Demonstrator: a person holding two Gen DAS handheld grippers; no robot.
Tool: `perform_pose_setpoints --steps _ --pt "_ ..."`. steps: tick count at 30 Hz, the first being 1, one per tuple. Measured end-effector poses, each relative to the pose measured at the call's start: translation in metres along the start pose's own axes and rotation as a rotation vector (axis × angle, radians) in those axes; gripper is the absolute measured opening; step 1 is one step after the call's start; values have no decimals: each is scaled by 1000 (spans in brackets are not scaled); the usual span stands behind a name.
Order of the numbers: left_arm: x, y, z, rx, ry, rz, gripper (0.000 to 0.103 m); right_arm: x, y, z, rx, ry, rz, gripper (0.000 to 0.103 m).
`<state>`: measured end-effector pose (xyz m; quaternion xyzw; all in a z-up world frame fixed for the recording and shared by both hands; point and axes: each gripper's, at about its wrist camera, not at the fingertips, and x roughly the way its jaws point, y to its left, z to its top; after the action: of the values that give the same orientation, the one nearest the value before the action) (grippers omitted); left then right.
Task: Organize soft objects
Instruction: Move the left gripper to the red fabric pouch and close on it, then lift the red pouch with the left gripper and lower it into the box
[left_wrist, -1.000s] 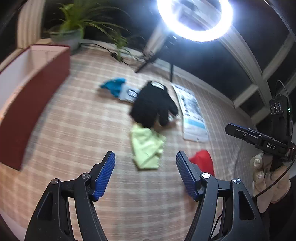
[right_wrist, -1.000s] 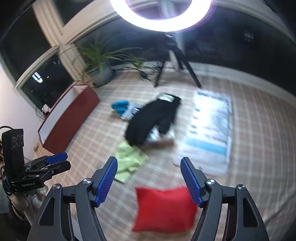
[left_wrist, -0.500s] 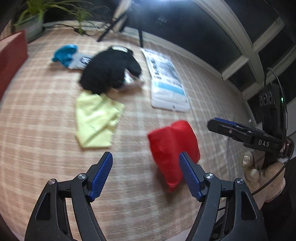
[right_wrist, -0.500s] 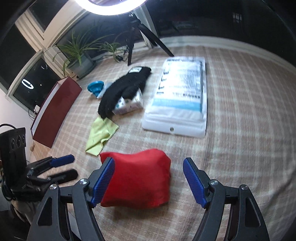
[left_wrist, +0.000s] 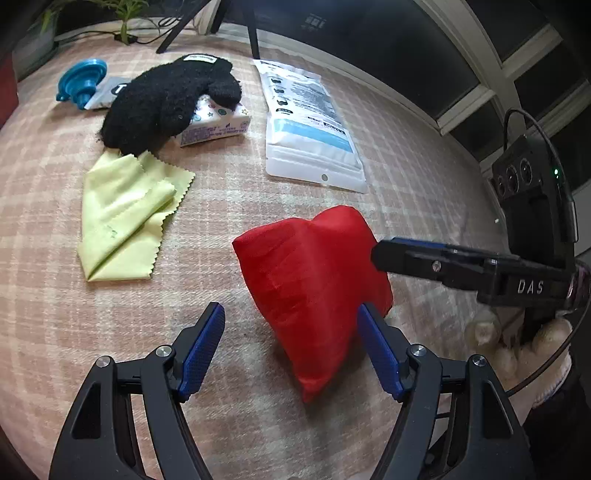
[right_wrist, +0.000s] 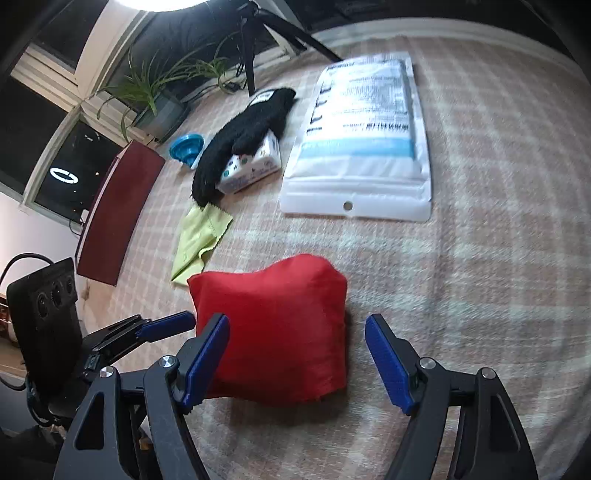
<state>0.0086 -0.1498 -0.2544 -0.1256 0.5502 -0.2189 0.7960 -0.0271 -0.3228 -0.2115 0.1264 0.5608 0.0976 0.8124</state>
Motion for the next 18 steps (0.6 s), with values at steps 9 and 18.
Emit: perform_pose_setpoints --steps 9,18 --pt "6 -2 -3 22 6 -25 42 16 0 -4 17 63 58 54" --pt "3 -13 -3 97 9 -17 30 15 15 -6 19 59 65 40"
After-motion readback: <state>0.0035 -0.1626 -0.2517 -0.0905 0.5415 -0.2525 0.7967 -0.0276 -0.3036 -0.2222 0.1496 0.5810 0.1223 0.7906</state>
